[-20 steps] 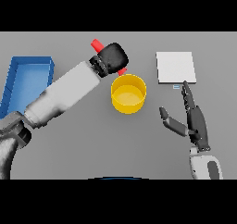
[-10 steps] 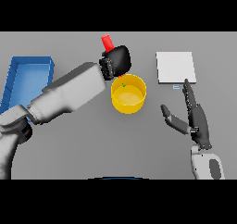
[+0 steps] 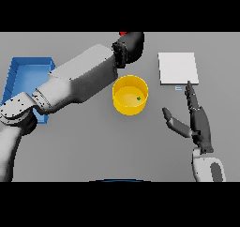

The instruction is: Pick up the red beaker and tilt it to pour out 1 green nut into yellow bowl. Pick up the yellow bowl and place it on the metallic measuring scale.

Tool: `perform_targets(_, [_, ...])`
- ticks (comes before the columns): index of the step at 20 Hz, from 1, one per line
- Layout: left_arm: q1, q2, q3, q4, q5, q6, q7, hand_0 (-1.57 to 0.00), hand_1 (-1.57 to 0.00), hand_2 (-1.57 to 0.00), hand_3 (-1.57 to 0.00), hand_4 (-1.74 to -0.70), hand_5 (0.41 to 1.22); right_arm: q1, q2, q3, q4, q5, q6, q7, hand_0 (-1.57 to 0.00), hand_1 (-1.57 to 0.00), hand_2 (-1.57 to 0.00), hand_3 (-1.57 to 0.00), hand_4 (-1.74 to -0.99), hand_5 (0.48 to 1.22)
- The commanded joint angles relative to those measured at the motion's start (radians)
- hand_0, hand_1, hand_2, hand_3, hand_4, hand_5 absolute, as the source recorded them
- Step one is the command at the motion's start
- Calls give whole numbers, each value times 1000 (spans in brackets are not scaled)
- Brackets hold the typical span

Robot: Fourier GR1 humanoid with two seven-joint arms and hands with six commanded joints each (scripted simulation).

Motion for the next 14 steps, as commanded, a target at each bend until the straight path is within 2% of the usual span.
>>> perform_targets(1, [-42, 6, 0, 20, -9, 12, -20, -1571, -1571, -1571, -1570, -1729, 1221, -15, -3, -3, -3, -4, 2, 17, 1, 1, 1, 1, -1138, 565])
perform_targets(2, [-88, 13, 21, 44, -3, 28, -33, -1571, -1571, -1571, -1571, -1728, 1221, -14, -3, 3, -2, 9, -2, 1, 1, 1, 1, 1, -1135, 563])
perform_targets(3, [-118, 13, 50, 80, 13, 24, -26, -1571, -1571, -1571, -1571, -1727, 1221, -25, 2, 6, 7, 16, -8, 14, 1, 1, 1, 1, -1133, 557])
perform_targets(5, [-166, 57, 113, 134, 43, 63, -24, -1571, -1571, -1571, -1571, -1720, 1221, -29, 6, 9, 14, 9, -2, 7, 1, 1, 1, 1, -1131, 553])
perform_targets(8, [-241, 90, 253, 248, 131, 41, 54, -1571, -1571, -1571, -1571, -1725, 1221, -25, 0, 7, 8, -19, 25, -11, 1, 1, 1, 1, -1105, 559])
perform_targets(9, [-266, 101, 316, 292, 180, 21, 77, -1571, -1571, -1571, -1571, -1728, 1221, -21, -10, 2, 2, -19, 25, -17, 1, 1, 1, 1, -1104, 563])
perform_targets(12, [-278, 198, 562, 412, 394, -16, 160, -1571, -1571, -1571, -1509, -1735, 1221, -31, -6, 13, 18, -20, 36, -14, 1, 1, 1, 1, -1105, 578])
perform_targets(14, [-255, 263, 708, 475, 539, -16, 173, -1571, -1571, -1571, -1520, -1737, 1221, -34, -11, 8, 20, -28, 40, -14, 1, 1, 1, 1, -1116, 582])
